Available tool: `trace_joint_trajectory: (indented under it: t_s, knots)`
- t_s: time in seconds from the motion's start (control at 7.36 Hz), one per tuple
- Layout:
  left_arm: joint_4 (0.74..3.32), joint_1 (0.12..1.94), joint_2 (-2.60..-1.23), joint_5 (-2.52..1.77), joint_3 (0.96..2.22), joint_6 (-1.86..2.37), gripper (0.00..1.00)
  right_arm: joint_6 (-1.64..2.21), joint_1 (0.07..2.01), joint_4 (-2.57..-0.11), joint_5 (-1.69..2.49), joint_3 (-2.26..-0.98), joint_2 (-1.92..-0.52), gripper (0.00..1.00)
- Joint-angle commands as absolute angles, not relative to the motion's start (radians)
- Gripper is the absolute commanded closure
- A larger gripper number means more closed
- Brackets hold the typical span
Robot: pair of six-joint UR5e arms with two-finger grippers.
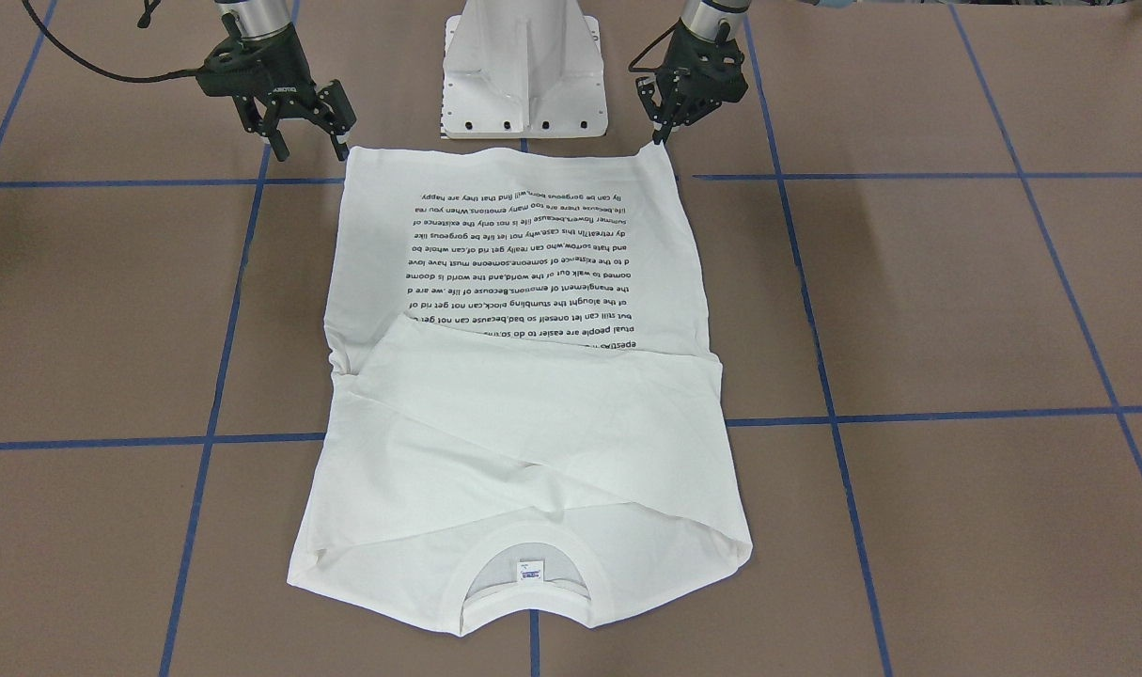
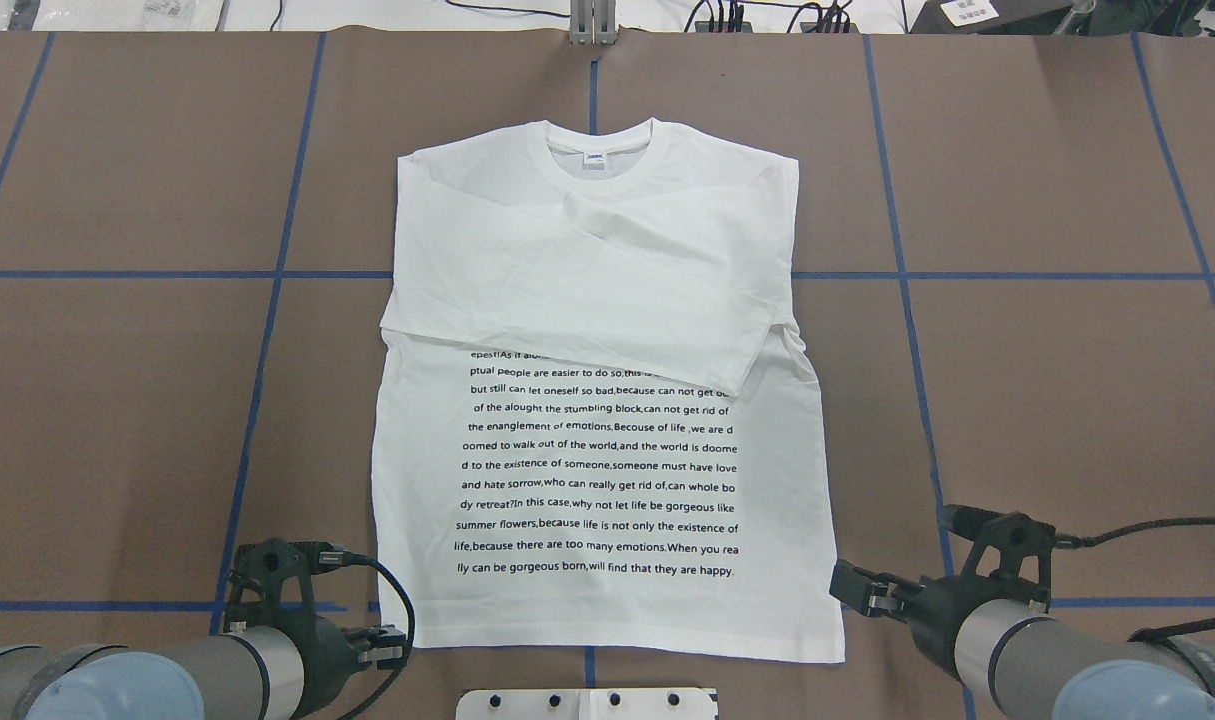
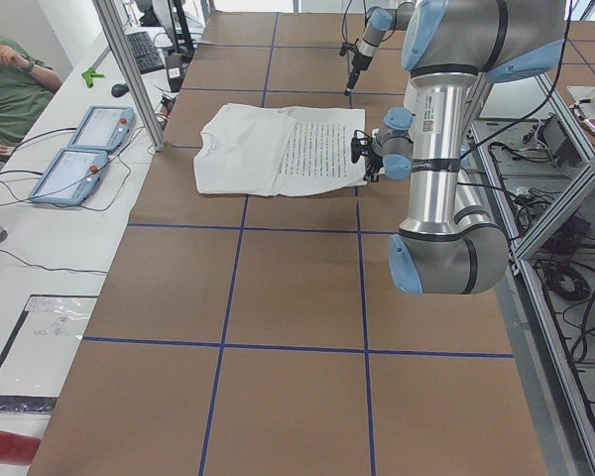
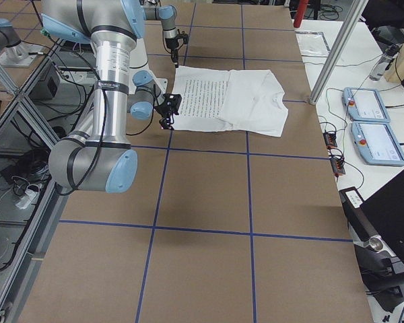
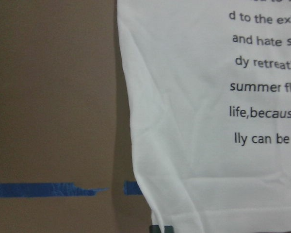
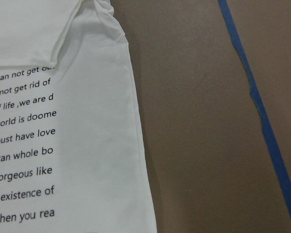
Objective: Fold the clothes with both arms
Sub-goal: 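Shift the right gripper along the hem corner to regrip it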
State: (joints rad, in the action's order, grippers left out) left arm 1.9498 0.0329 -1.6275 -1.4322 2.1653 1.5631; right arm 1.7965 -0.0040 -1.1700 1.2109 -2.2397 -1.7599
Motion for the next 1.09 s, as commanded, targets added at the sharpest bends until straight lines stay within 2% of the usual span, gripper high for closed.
trace_joint_trajectory:
  t_s: [0.0, 0.27, 0.54, 0.95]
  knots:
    - [1.95, 0.035, -1.643, -1.433, 2.181, 1.565, 1.0, 2.002, -0.061, -1.279, 1.19, -2.211, -1.683, 0.3]
    - [1.951, 0.035, -1.643, -1.433, 2.181, 1.572, 1.0, 2.045, -0.072, -1.411, 1.192, -2.178, -1.559, 0.3]
    - [1.951, 0.035, -1.644, -1.433, 2.18, 1.575, 1.0, 2.069, -0.086, -1.414, 1.186, -2.163, -1.554, 0.3]
    - [1.953, 0.035, -1.643, -1.433, 2.183, 1.577, 1.0, 2.071, -0.087, -1.416, 1.183, -2.142, -1.546, 0.37]
